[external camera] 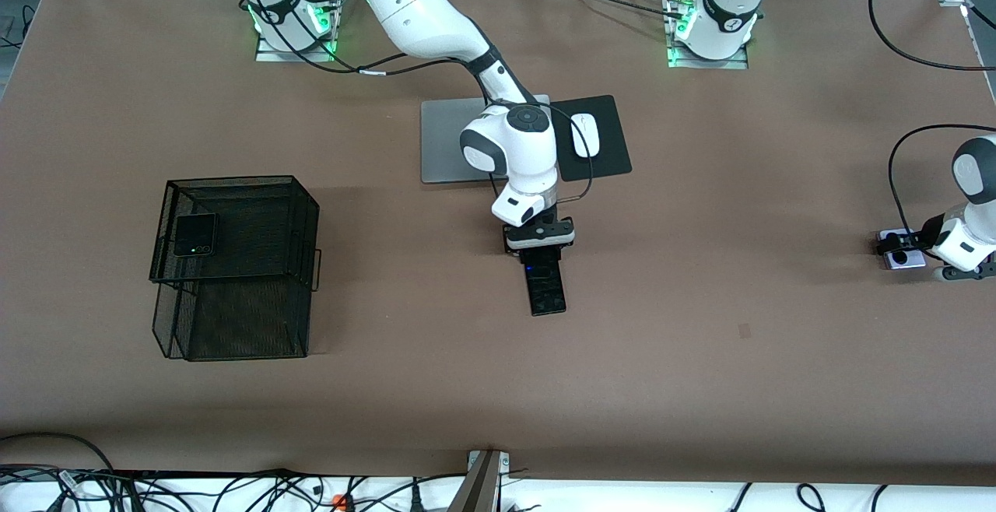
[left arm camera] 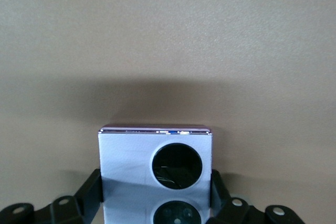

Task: Place phones with both arms
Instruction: 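Grasp the black bar phone with the right gripper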

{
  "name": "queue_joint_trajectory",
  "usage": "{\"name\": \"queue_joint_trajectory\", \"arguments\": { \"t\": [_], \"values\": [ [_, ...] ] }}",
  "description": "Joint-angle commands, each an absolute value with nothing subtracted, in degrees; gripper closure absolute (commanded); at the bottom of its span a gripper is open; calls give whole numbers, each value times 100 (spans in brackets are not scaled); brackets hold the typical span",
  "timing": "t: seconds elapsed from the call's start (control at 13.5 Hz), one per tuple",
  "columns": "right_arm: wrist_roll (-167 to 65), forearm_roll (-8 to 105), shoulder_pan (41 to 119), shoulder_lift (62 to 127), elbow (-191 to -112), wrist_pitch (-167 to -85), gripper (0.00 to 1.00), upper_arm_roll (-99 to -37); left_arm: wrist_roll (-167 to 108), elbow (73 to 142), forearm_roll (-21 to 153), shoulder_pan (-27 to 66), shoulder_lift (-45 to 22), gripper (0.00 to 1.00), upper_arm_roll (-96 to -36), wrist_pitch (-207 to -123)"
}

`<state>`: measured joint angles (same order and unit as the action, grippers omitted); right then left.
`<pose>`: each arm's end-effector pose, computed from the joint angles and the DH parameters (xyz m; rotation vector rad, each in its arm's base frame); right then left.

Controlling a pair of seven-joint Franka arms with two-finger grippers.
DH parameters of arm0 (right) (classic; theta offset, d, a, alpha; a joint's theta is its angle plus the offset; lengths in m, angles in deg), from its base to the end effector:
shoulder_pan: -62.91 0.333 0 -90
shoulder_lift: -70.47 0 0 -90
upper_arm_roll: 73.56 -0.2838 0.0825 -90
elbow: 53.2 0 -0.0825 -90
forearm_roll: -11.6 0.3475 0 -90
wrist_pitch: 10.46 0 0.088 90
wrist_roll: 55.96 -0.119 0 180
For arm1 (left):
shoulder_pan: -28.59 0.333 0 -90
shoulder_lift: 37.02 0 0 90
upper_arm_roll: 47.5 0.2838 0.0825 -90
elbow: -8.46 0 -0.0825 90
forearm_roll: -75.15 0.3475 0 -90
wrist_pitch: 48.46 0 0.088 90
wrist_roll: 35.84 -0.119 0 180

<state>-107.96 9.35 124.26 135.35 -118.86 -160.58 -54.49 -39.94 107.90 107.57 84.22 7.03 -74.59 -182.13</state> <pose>0.4863 0.5560 0.1572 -2.9666 -0.1540 -0.7162 0.5228 0.3185 0.1594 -3.0836 -0.1907 0.0974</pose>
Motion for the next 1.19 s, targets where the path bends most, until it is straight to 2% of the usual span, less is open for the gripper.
{"name": "queue_joint_trajectory", "arguments": {
  "t": [0.0, 0.22, 0.37, 0.67, 0.89, 1.11],
  "values": [
    [-10782, 852, 12417, 13543, -11709, -15655, 100, -5343, -4067, 10734, 10820, 8431, 500, 66, -7589, -17838],
    [-10764, 861, 12391, 13341, -11683, -15233, 100, -5326, -3997, 10672, 10794, 8414, 114, 66, -8001, -17109],
    [-10746, 870, 12355, 13192, -11587, -14847, 100, -5326, -3997, 10401, 10794, 8405, -19, 66, -8334, -16538],
    [-10518, 905, 12268, 12700, -11525, -14126, 100, -5360, -3936, 9882, 10776, 8396, -98, 66, -9353, -15105],
    [-10300, 931, 12180, 12147, -11534, -13319, 100, -5396, -3707, 9837, 10767, 8230, -72, 66, -9794, -15050],
    [-9720, 1230, 12057, 11462, -11874, -12545, 100, -5335, -3349, 9828, 10234, 7476, -72, 66, -9848, -15050]
  ]
}}
